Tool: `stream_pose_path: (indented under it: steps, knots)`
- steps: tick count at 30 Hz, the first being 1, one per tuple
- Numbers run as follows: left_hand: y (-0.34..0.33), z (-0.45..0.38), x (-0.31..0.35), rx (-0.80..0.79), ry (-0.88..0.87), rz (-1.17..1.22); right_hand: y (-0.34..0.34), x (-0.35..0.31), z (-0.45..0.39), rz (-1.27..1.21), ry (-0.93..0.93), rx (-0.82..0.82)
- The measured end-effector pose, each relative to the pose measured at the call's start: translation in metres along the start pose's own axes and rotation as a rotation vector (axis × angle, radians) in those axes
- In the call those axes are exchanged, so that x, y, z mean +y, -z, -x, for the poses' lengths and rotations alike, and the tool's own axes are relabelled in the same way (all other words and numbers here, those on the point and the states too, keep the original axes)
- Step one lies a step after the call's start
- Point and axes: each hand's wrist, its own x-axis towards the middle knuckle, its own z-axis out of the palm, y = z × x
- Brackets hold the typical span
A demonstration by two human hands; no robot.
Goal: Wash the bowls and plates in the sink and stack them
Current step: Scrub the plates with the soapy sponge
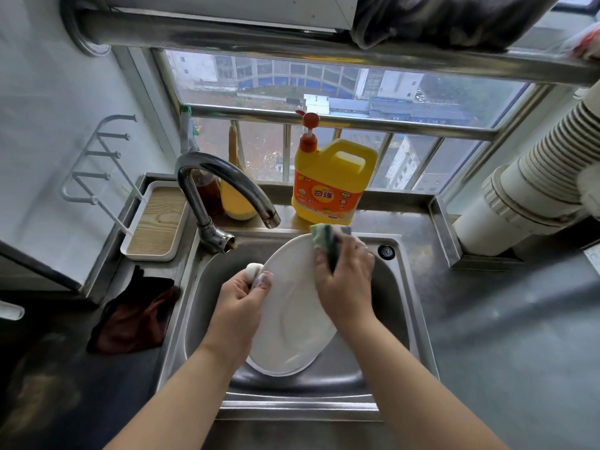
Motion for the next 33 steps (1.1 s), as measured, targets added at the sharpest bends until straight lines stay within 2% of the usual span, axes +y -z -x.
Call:
stream_pose_path:
  steps: [3,5,6,9,11,16,18,20,22,24,26,30,33]
  knots:
    - [0.001,0.002,0.000,0.003,0.001,0.028,-0.009,-0.023,0.021,0.033,0.223,-0.035]
    - [0.002,0.003,0.001,0.008,0.007,0.048,-0.010,-0.022,0.016,0.038,0.244,-0.029]
    - [0.003,0.004,0.001,0.015,0.006,0.048,-0.008,-0.017,0.009,0.005,0.184,-0.029]
    - [0.005,0.004,0.001,0.035,-0.017,0.037,0.001,0.006,-0.013,-0.135,-0.163,-0.051]
    - [0.003,0.003,0.003,0.025,-0.034,0.010,0.004,0.008,-0.012,-0.119,-0.225,-0.064]
    - [0.000,0.000,0.006,0.017,-0.079,-0.088,-0.011,-0.027,0.020,-0.112,0.122,-0.057]
    - [0.002,-0.001,0.007,0.010,-0.074,-0.076,-0.012,-0.023,0.017,-0.111,0.126,-0.053]
    - [0.005,0.001,0.005,0.024,-0.062,-0.027,-0.009,-0.007,0.004,-0.162,-0.021,-0.054]
    - [0.005,0.002,0.004,0.034,-0.039,0.050,-0.004,0.016,-0.010,-0.225,-0.278,-0.090]
    - [0.005,0.002,0.004,0.042,-0.012,0.128,-0.001,0.037,-0.013,-0.343,-0.488,-0.142]
    - [0.006,-0.001,0.003,0.071,0.004,0.226,-0.005,0.049,-0.005,-0.502,-0.624,-0.158]
    - [0.006,-0.003,-0.001,0.043,0.009,0.368,-0.020,0.061,0.014,-0.881,-0.762,-0.068]
    - [0.012,0.000,-0.006,-0.047,0.062,0.380,-0.015,0.062,0.014,-0.927,-0.720,0.027]
